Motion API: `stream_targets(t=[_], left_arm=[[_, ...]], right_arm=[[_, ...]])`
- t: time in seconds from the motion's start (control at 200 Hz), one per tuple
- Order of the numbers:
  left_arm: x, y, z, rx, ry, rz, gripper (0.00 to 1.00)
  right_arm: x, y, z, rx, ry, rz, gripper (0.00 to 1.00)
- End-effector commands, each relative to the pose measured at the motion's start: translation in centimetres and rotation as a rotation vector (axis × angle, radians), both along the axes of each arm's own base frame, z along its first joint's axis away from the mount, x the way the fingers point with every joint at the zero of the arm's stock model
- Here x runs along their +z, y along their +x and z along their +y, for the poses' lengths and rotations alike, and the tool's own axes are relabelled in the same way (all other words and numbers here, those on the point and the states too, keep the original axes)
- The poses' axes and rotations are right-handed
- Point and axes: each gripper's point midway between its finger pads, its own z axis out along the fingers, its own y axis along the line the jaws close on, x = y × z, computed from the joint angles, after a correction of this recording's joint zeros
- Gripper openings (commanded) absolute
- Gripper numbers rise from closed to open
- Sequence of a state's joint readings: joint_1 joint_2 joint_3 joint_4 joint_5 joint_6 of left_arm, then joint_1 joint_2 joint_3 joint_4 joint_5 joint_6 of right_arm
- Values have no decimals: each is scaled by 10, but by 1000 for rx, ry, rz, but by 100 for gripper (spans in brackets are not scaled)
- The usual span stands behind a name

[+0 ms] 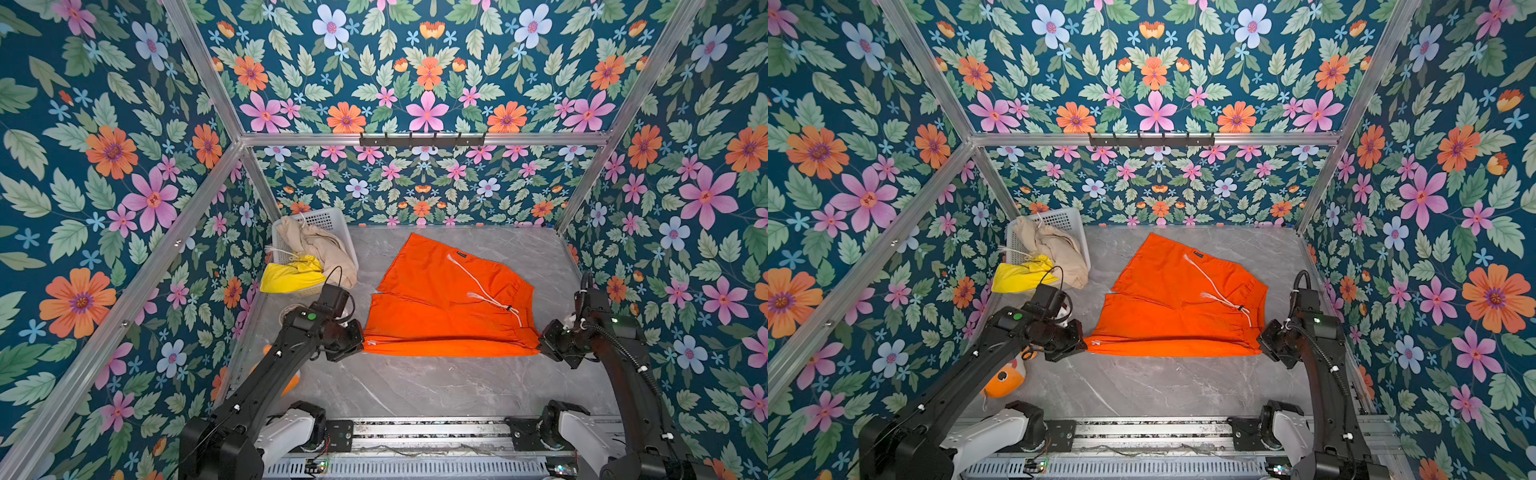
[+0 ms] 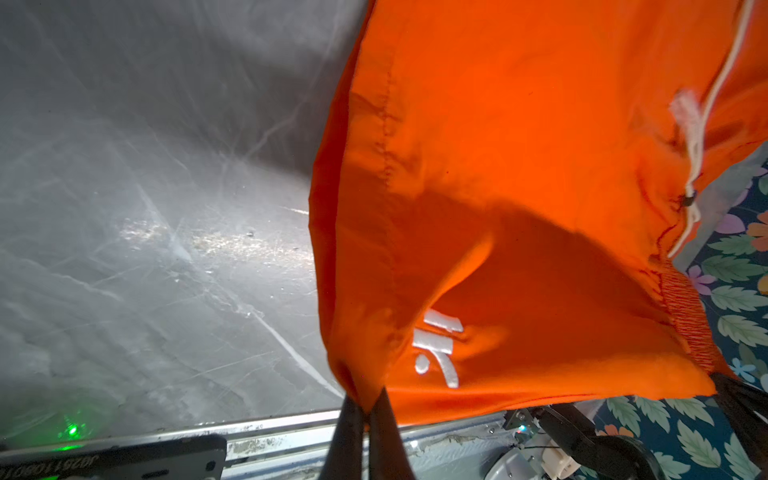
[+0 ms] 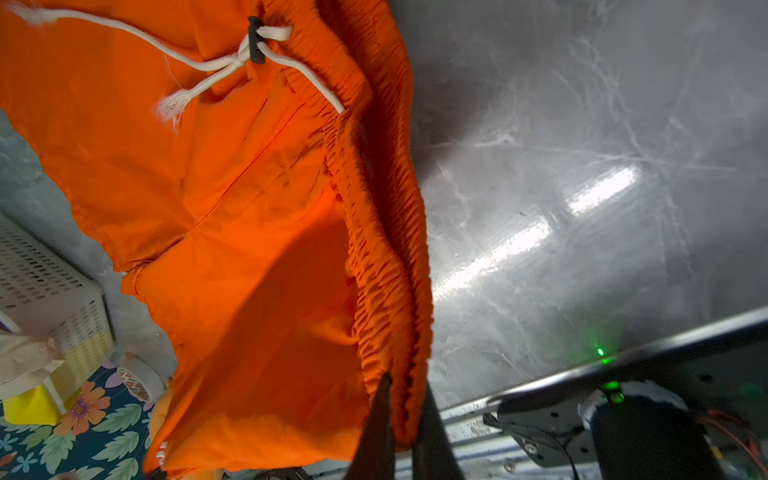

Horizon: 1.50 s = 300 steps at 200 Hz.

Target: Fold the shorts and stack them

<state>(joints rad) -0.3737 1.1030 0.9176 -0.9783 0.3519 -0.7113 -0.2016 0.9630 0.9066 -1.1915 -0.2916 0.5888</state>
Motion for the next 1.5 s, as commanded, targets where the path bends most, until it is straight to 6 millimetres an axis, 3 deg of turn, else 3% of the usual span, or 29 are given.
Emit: stream_targets(t=[0.0, 0.105, 0.29, 0.5, 0.665, 0.965, 1.285, 1.32, 1.495], left_arm=[[16, 3, 31, -57, 210, -1, 0], [48, 33, 34, -107, 289, -74, 0], [95, 107, 18, -163, 334, -245, 0], [127, 184, -4, -213, 365, -383, 0], [138, 229, -24, -236, 351, -456, 0], [132, 282, -53, -209, 271, -544, 0], [132, 321, -80, -224, 194, -644, 0], [136, 328, -84, -222, 180, -678, 0], [133, 347, -97, -225, 142, -734, 0]], right_arm=[[9, -27, -17, 42, -118, 118, 0], [27, -21, -25, 81, -167, 120, 0], [42, 7, -35, 153, -200, 125, 0], [58, 45, -47, 189, -238, 104, 0], [65, 73, -50, 222, -235, 90, 0], [64, 103, -61, 240, -256, 118, 0], [53, 128, -65, 228, -238, 125, 0], [42, 133, -66, 228, -223, 158, 0], [34, 145, -68, 219, -204, 165, 0]])
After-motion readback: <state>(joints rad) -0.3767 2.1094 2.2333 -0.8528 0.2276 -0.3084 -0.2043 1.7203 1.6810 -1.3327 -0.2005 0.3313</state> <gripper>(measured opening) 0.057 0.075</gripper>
